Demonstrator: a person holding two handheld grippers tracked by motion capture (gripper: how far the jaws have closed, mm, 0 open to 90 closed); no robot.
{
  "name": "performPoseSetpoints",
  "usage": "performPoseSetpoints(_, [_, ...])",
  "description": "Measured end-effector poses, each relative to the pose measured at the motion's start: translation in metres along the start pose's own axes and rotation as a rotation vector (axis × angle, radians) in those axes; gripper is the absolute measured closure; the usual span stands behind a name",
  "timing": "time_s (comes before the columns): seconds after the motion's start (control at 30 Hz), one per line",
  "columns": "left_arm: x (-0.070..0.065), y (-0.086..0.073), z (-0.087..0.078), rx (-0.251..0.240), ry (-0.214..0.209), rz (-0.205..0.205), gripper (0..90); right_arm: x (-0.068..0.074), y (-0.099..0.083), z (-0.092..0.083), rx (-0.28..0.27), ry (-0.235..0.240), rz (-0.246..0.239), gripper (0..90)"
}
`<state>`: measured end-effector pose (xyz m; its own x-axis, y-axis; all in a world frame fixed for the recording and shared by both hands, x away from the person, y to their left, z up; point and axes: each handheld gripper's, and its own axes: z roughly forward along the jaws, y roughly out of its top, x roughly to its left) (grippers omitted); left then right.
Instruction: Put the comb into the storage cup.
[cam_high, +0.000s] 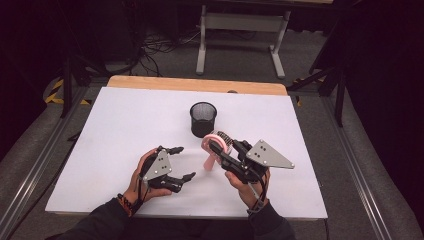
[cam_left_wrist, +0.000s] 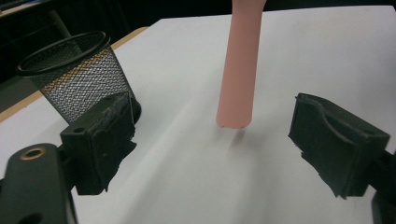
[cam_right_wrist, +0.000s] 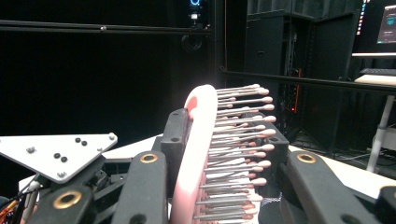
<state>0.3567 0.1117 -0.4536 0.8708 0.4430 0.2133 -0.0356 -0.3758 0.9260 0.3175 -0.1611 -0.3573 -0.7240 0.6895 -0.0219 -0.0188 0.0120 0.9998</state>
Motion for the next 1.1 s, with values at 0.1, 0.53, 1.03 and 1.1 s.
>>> performPoseSetpoints(0.1, [0.003,0.0,-0.002,-0.007,0.0,0.0,11.8,-0.002,0.001,-0.001,-0.007,-0.009,0.001,63.4])
performPoseSetpoints(0.53, [0.013,-0.001,-0.014,0.004,-0.026,0.01,5.7,-0.013,0.005,-0.01,-0.026,-0.041,0.009,63.4])
performPoseSetpoints(1.03, [0.025,-0.012,-0.034,0.018,-0.01,0.007,5.4,-0.017,0.007,-0.013,-0.035,-0.055,0.01,63.4])
performPoseSetpoints(1.1, [0.025,-0.013,-0.037,0.014,-0.004,0.004,5.5,-0.017,0.008,-0.013,-0.035,-0.058,0.008,63.4])
